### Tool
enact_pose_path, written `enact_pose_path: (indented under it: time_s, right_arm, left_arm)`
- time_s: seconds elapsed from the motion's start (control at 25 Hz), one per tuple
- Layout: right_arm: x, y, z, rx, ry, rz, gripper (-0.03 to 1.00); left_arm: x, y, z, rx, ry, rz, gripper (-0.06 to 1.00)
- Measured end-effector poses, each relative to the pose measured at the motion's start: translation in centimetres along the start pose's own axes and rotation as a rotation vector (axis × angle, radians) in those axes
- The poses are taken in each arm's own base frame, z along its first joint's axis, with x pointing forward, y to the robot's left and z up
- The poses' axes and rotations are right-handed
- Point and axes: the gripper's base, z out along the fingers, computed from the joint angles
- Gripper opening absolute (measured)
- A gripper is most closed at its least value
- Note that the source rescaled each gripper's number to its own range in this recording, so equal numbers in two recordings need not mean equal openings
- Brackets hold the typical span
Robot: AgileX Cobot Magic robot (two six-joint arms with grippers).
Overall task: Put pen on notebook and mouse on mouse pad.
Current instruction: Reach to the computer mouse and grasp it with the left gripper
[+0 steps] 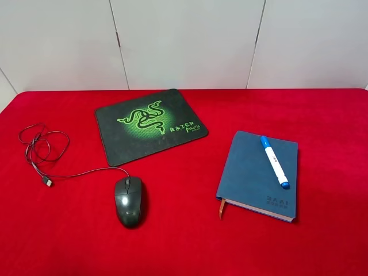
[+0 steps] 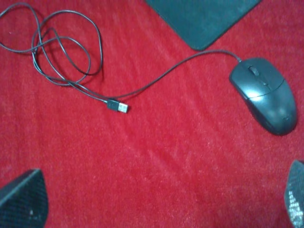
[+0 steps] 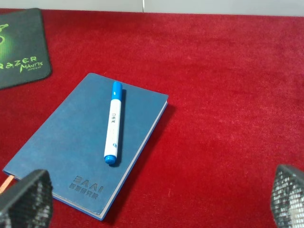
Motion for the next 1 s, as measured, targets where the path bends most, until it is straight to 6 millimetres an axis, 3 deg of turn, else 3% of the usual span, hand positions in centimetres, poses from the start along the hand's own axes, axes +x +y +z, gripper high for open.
enact_pose_path:
  time_s: [0.36,0.64,0.8,1.0]
  right_arm:
    - [0.0,0.0,0.0,0.0,0.0,0.0,1.0]
    - [0.0,0.0,0.0,0.0,0.0,0.0,1.0]
    - [0.0,0.0,0.0,0.0,0.0,0.0,1.0]
    - [0.0,0.0,0.0,0.0,0.0,0.0,1.0]
  left_arm:
    - [-2.7,-0.3,5.3,0.023,0.141,-0.071,1.0]
    - [-3.7,-1.1,10.5,0.075,0.274,-0.107,1.0]
    - [-4.1,-3.0,13.5,0.089,0.315,-0.097,1.0]
    - [-3.7,-6.7,16.6,0.095,0.367,-0.116,1.0]
